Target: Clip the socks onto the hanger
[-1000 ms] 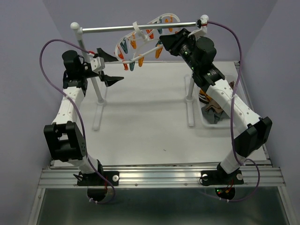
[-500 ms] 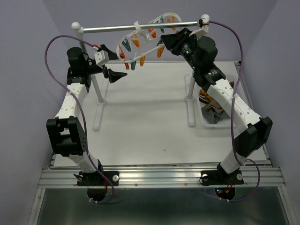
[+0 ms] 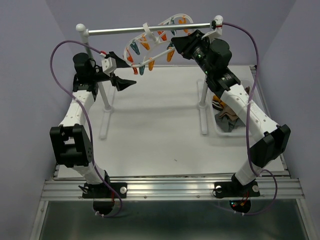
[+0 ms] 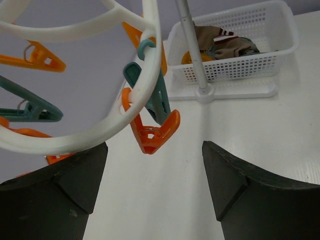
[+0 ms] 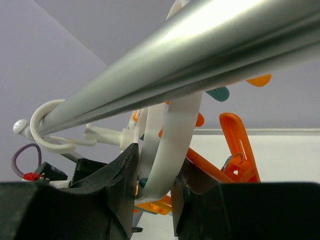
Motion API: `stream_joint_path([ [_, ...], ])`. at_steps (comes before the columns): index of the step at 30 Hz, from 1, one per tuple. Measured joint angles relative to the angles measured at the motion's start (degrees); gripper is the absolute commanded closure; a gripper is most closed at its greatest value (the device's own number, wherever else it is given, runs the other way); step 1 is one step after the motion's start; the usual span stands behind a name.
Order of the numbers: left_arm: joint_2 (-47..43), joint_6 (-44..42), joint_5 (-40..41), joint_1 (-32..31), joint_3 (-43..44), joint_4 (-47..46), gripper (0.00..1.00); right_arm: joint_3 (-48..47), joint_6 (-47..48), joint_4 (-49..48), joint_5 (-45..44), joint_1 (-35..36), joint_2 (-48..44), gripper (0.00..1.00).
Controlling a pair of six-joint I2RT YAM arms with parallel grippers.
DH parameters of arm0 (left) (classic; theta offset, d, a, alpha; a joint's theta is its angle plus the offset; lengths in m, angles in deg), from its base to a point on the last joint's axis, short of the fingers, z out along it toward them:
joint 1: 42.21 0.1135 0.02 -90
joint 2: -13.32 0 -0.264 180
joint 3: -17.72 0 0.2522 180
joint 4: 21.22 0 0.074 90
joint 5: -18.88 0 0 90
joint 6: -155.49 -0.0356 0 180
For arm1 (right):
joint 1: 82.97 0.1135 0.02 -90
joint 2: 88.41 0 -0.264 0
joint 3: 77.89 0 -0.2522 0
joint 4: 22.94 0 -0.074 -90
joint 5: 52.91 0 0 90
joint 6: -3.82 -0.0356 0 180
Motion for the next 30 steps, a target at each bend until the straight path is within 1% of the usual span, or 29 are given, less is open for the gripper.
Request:
stream_joint_path([
  [3,-1.6,-1.5,-0.4,-0.4,-3.3,-0.4,0.17,0.0,-0.3,0.0,0.0,0.0,0.0,0.70],
  [7,-5.5,-2.6,0.5,-1.2,-7.7,-1.4,0.17,0.4,-0.5,-0.7,0.1,0.0,0.0,0.71],
  [9,-7.1,1.2,2.3,-1.5,-9.8,-7.2,0.17,0.4,-0.6,-0.9,0.1,0.0,0.0,0.70],
  [11,-7.9,7.3,4.2,-1.6,-12.6,-16.6,0.17,0.4,-0.7,-1.0,0.2,0.0,0.0,0.71],
  [13,-7.7,17.7,5.9,-1.5,-16.3,-29.6,0.17,0.4,-0.8,-1.0,0.4,0.0,0.0,0.71],
  [15,-6.3,26.0,6.5,-1.1,-17.7,-37.5,0.17,0.5,-0.9,-1.0,0.5,0.0,0.0,0.71],
  [16,-4.8,31.9,6.9,-0.8,-17.5,-41.6,0.17,0.5,-0.9,-1.0,0.5,0.0,0.0,0.71],
  [18,-1.7,40.6,7.0,-0.2,-16.4,-45.9,0.17,0.5,-0.9,-1.0,0.5,0.0,0.0,0.71],
  [19,0.7,47.9,6.9,0.2,-14.9,-48.0,0.17,0.5,-0.8,-1.1,0.5,0.0,0.0,0.71],
  [21,6.6,58.3,7.1,0.9,-11.1,-50.7,0.17,0.9,-0.9,-1.3,0.5,0.0,0.0,0.71],
  [23,11.9,64.9,7.2,1.4,-7.2,-53.6,0.17,1.3,-1.2,-2.3,-0.4,0.0,0.0,0.72],
  [25,13.4,68.9,7.2,1.5,-6.4,-54.7,0.17,1.4,-1.1,-2.7,-1.6,-0.1,0.0,0.72],
  [27,13.0,71.4,7.3,1.5,-7.0,-55.3,0.17,1.4,-1.0,-2.7,-1.8,-0.1,-0.1,0.72],
  [29,11.1,72.0,7.8,1.4,-10.5,-55.2,0.17,1.5,-0.9,-2.6,-1.8,-0.1,-0.1,0.72],
  [30,10.2,72.0,7.8,1.4,-10.8,-55.1,0.17,1.5,-0.9,-2.6,-1.8,-0.1,-0.1,0.72],
])
